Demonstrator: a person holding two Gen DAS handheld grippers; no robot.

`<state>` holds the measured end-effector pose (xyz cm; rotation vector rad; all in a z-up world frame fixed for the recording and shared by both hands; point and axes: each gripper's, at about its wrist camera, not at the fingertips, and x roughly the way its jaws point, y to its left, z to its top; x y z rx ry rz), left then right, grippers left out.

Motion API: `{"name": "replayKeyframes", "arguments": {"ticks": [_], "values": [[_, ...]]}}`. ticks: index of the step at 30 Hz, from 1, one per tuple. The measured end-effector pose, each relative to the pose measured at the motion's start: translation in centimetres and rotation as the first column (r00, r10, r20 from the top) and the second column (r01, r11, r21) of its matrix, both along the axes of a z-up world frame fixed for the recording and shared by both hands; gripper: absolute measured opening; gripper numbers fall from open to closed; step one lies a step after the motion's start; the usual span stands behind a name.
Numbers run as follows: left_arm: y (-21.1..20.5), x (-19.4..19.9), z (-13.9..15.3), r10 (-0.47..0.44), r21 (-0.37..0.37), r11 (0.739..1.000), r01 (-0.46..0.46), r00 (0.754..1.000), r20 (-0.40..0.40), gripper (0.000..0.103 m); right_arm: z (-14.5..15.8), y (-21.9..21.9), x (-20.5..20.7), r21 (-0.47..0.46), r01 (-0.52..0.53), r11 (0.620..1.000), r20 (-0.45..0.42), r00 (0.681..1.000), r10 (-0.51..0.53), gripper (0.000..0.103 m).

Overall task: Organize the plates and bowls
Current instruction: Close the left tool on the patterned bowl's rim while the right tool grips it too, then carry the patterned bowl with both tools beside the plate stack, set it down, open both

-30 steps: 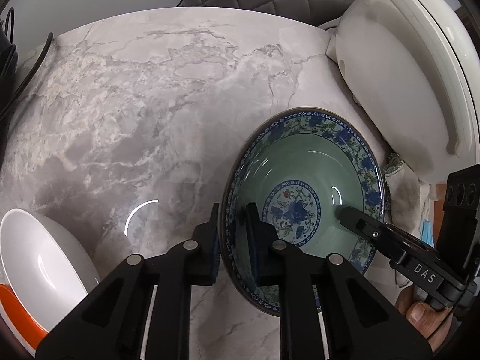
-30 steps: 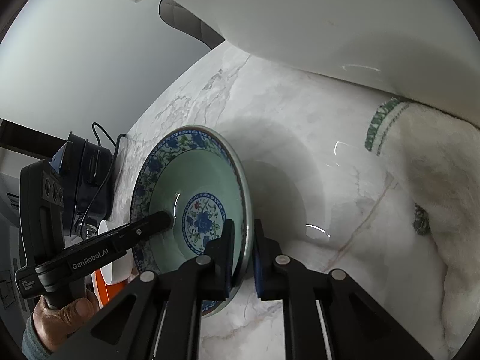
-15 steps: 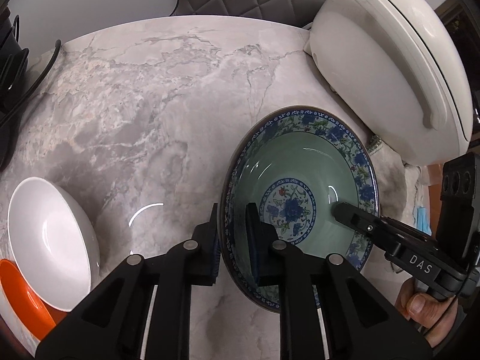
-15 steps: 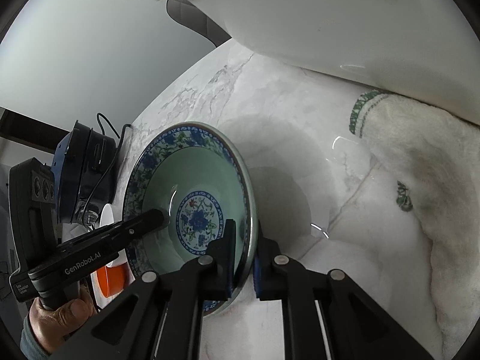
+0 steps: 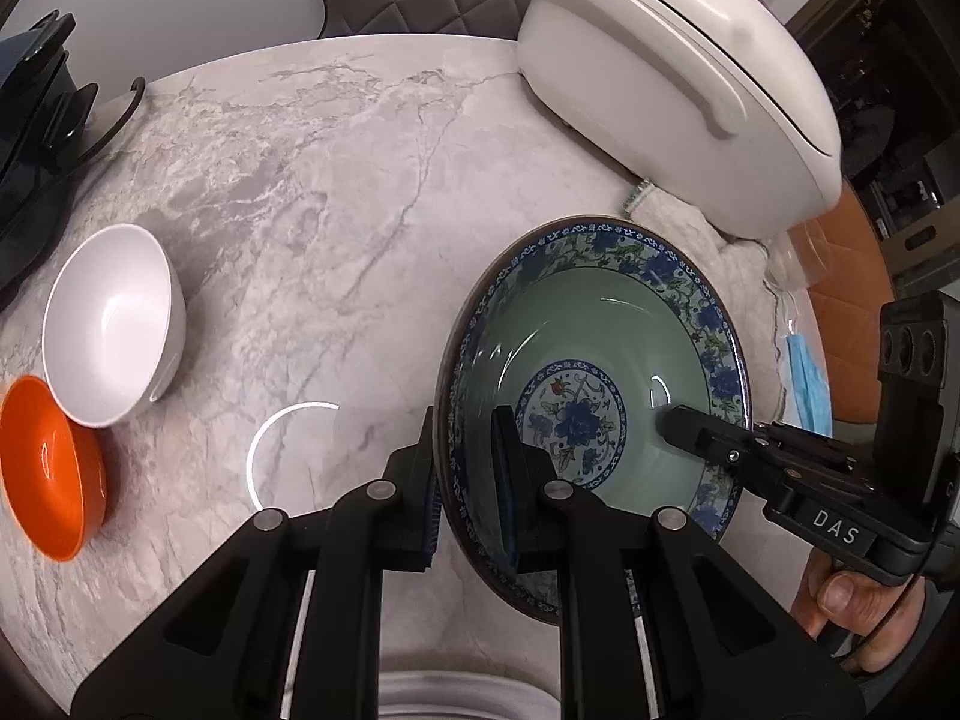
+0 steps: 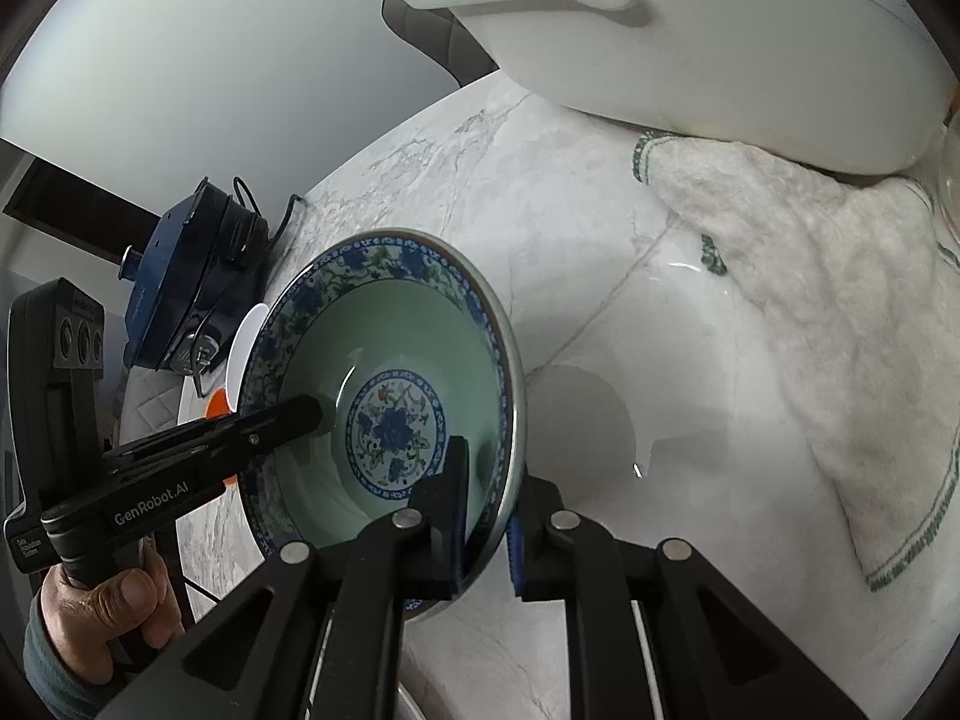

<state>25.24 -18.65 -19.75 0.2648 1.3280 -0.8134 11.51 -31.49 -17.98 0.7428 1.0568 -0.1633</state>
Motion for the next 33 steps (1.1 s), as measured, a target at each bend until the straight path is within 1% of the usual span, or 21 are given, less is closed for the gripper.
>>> {"name": "replayKeyframes", "arguments": {"ticks": [6,11,22,27,33], "values": [[1.5,-4.0,0.3,-0.020,-0.002,1.000,0.020,1.000,-0.024,0.013,0.9,1.3,-3.6,-0.008,-0.007,1.000,-0.008,1.000,0.007,0.013],[2.1,-7.4,0.0,-0.027,0.006,1.000,0.028,0.999,-0.046,0.013,0.6,2.1,-6.1,0.004,-0.007,1.000,-0.026,1.000,0.007,0.013],[2.0,-14.6,-2.0,-0.080,0.025,0.996,0.083,0.991,-0.105,0.013,-0.4,2.2,-12.1,0.007,0.008,1.000,-0.065,0.998,-0.008,0.013],[1.7,-16.8,-2.4,-0.100,0.026,0.994,0.104,0.988,-0.115,0.014,-0.6,1.7,-13.9,0.004,0.017,1.000,-0.076,0.997,-0.017,0.013],[1.2,-17.6,-3.3,-0.114,0.043,0.992,0.120,0.985,-0.131,0.014,-1.2,1.6,-15.5,0.008,0.011,1.000,-0.098,0.995,-0.010,0.013]]}}
